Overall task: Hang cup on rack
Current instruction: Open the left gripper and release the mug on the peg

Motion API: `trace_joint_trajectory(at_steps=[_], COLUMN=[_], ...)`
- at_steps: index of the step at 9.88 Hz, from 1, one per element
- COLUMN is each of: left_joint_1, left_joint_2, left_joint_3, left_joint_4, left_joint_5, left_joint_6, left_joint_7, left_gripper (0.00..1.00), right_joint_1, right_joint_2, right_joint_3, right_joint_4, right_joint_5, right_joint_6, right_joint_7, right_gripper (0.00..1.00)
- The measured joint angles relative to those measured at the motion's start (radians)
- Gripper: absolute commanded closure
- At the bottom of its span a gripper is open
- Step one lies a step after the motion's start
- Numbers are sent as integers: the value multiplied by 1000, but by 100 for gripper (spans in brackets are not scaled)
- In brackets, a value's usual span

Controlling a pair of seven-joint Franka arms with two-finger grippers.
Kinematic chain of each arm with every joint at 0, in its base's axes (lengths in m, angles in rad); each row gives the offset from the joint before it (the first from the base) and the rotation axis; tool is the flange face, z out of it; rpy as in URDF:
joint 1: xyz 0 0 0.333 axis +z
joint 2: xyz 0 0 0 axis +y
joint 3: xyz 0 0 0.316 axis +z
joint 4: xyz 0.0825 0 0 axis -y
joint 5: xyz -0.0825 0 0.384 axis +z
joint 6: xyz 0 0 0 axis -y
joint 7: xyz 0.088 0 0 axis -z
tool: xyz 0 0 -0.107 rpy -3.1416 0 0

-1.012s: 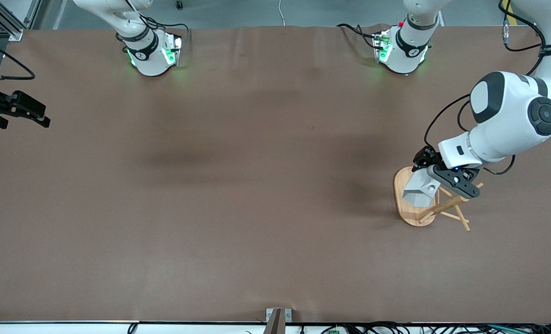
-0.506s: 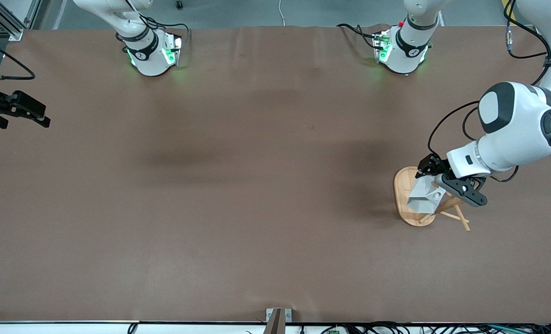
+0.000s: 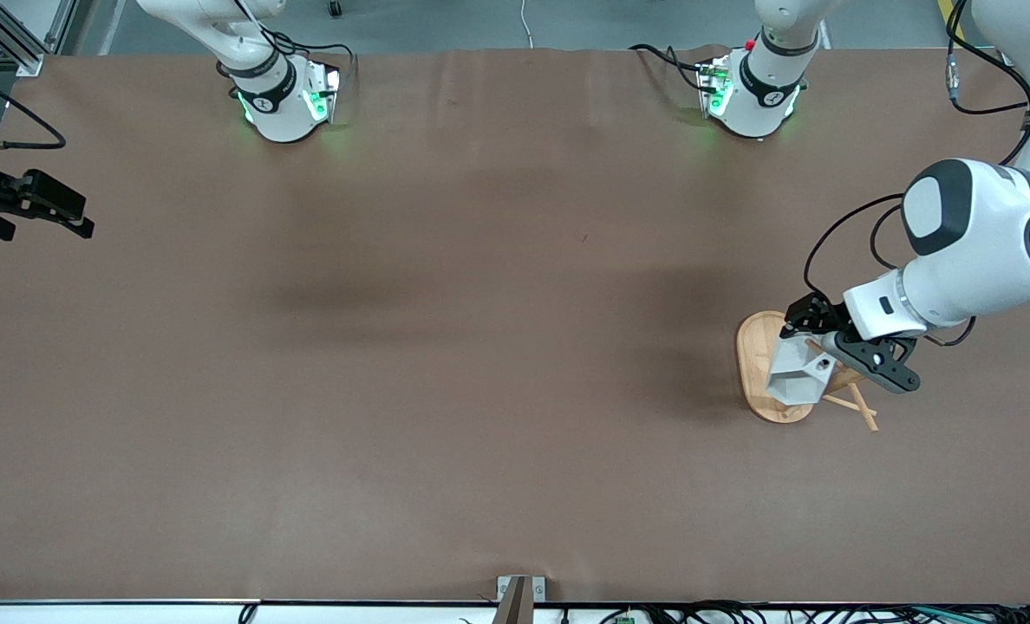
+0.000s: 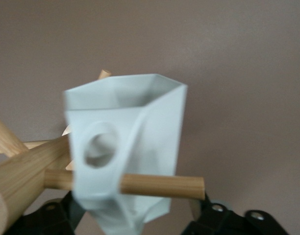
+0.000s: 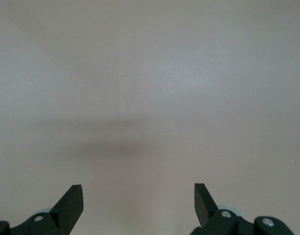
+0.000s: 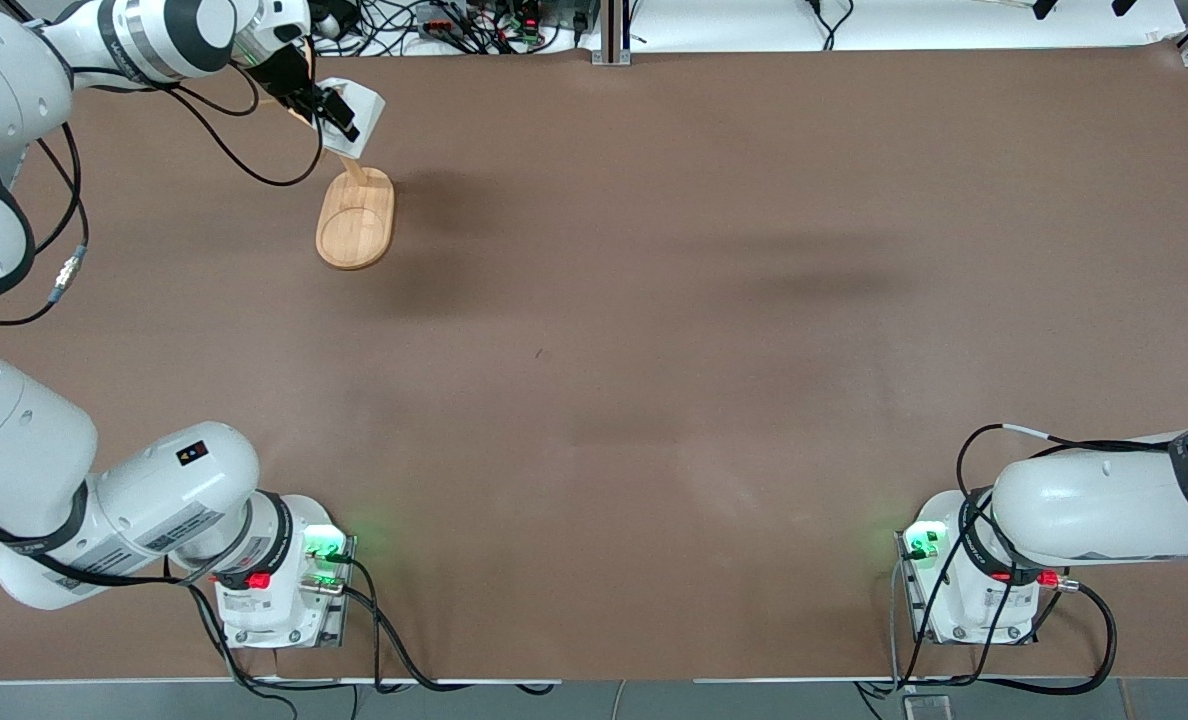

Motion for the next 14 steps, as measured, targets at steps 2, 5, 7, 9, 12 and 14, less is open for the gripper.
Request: trace_joint_trajectory(at_steps=[2, 5, 7, 9, 12, 14], left_joint_1=[1, 0, 0, -3, -5, -4], left_joint_2=[-4, -49, -95, -154, -236, -244], left_joint_3=[-2, -16, -18, -20, -20, -15], left_joint_4=[29, 137, 203, 233, 245, 291], left_joint_5=[0, 0, 0, 0, 0, 0], left_joint_6=[-14, -174, -264, -311, -359, -394], left_joint_7=[-27, -135, -208, -303, -390, -395], left_gripper=[0, 0, 0, 0, 0, 0], right_joint_1=[0, 0, 0, 0, 0, 0], right_joint_2=[0, 0, 0, 0, 0, 0], right_joint_3=[0, 0, 0, 0, 0, 0], right_joint_4=[0, 0, 0, 0, 0, 0], right_joint_5=[0, 0, 0, 0, 0, 0], right_joint_6=[0, 0, 0, 0, 0, 0], right_joint_7=[0, 0, 0, 0, 0, 0], right_gripper=[0, 0, 0, 0, 0, 0])
